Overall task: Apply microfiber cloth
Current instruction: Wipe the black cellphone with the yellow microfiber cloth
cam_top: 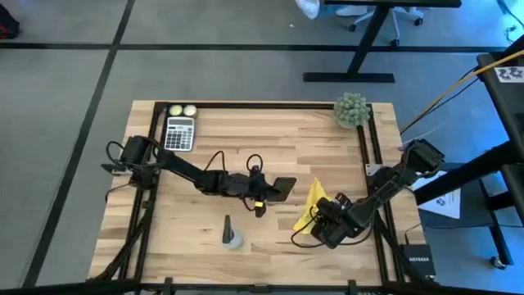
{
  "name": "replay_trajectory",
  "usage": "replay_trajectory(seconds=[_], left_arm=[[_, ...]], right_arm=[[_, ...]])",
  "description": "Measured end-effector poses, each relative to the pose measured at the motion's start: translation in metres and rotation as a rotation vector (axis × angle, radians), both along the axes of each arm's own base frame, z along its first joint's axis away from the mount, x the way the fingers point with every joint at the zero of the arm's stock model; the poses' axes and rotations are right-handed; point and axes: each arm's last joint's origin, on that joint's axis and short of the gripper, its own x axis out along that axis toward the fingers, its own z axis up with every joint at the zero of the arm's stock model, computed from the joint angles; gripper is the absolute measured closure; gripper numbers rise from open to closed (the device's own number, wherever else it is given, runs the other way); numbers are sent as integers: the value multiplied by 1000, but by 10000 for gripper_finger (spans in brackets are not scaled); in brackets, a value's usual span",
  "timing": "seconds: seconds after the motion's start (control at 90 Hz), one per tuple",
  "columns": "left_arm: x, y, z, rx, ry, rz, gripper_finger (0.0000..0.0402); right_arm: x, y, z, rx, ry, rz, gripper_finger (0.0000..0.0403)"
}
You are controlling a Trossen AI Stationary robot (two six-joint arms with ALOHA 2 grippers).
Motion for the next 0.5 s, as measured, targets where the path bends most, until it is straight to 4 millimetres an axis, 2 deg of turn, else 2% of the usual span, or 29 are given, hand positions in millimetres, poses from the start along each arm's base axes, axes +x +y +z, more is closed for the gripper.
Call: replay_trajectory(seconds=[0.1,0.167,0.256,0.356,0.433,0.5], left_arm=[[1,8,0,-8,1,21,395],[2,12,0,-18,-1,37,395],[2,16,0,-34,0,49,395],[2,16,0,-69,-8,44,395],[3,15,3,-90,-33,9,395],[4,14,7,-118,-76,-27,395]], right_arm=[[4,8,8,16,7,51,387],[11,19,20,42,6,92,386],[23,29,46,9,-51,169,378],[41,36,72,-131,-211,256,385],[53,34,88,-294,-321,293,393],[61,28,96,-427,-349,319,393]])
